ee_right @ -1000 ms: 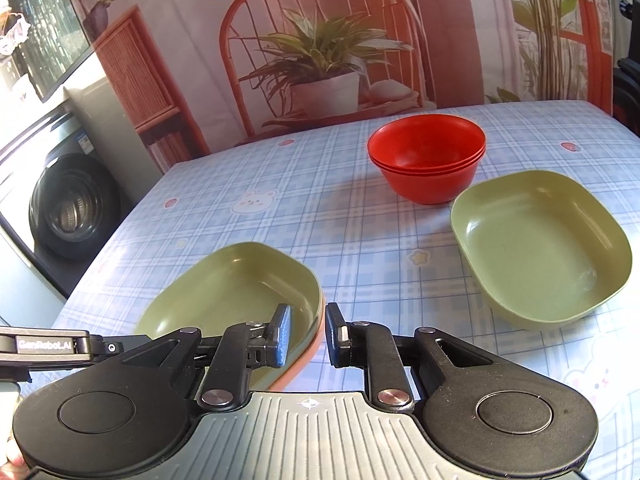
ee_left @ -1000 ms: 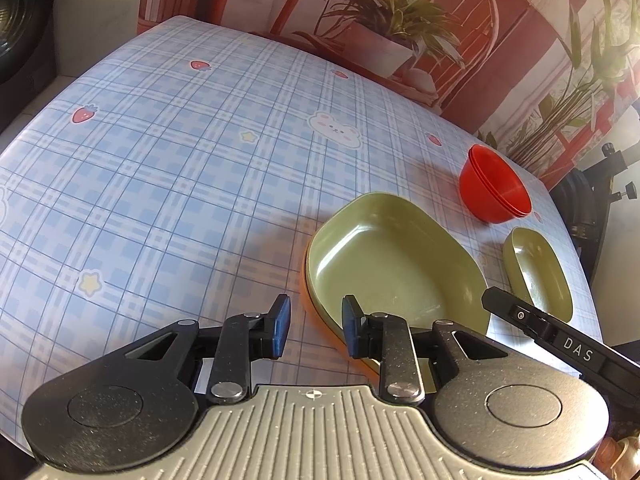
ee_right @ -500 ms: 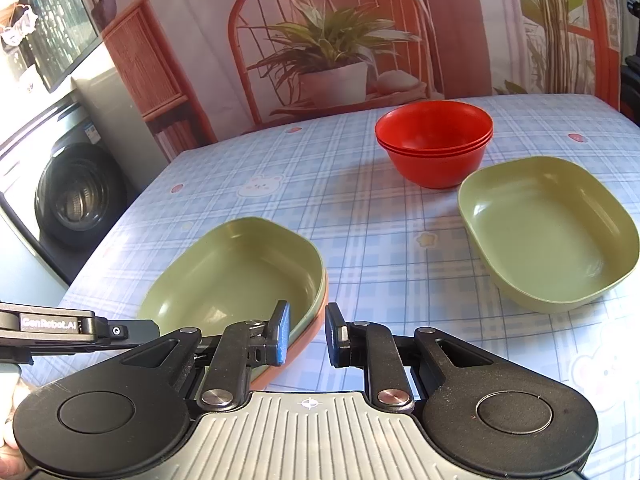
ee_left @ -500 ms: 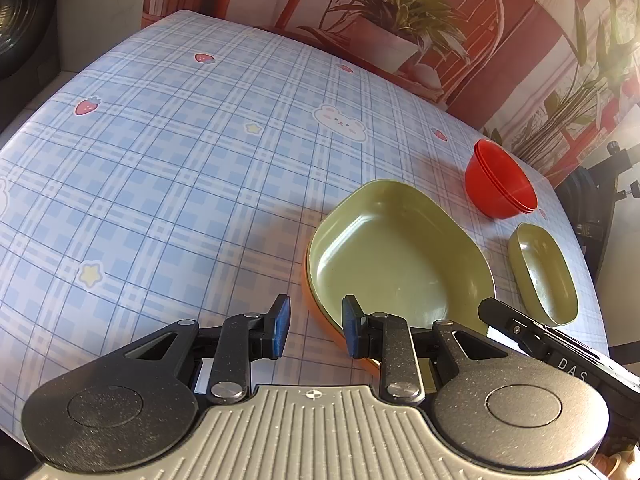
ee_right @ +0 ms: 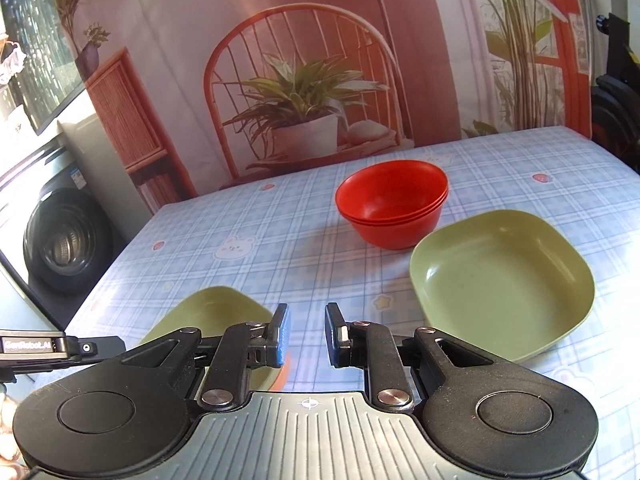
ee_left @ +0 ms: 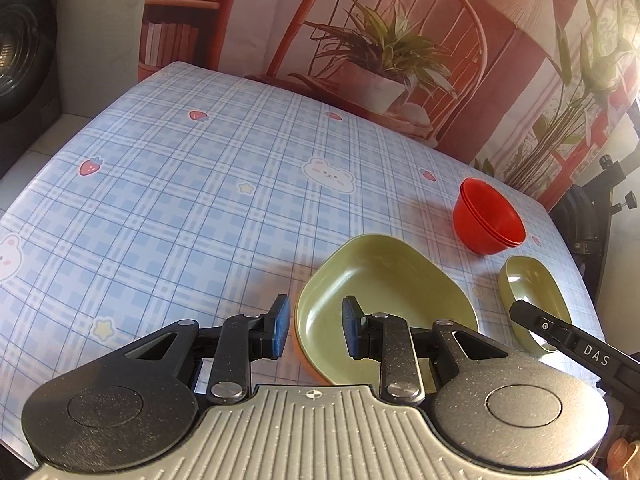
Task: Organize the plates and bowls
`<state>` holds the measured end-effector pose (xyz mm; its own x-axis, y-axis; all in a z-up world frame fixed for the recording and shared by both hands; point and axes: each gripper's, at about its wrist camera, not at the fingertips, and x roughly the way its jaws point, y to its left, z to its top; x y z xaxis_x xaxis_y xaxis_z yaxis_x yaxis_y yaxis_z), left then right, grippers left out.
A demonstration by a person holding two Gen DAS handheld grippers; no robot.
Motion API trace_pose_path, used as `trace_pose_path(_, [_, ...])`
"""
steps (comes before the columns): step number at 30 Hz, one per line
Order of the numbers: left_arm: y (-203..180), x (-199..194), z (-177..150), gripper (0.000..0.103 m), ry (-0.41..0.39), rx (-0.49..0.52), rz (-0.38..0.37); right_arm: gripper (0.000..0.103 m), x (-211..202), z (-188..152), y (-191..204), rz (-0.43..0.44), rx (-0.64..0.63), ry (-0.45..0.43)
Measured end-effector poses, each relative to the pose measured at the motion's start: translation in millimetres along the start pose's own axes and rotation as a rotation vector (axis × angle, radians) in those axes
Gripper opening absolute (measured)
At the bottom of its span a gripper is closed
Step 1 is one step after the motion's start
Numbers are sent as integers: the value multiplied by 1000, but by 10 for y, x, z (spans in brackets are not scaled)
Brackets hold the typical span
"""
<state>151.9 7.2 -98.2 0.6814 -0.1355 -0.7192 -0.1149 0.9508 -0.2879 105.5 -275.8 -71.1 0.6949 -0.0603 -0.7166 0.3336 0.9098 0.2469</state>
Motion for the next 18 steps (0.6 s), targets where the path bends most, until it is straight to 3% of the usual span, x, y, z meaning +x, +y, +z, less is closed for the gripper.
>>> trace_pose_path(10, [-450,-47,425,29,-90,31,-111,18,-335,490,-654,-148,39,-194])
trace_pose_path(18, [-746,75,614,29,-91,39,-164,18,-525,691,-1092,-213,79,-289])
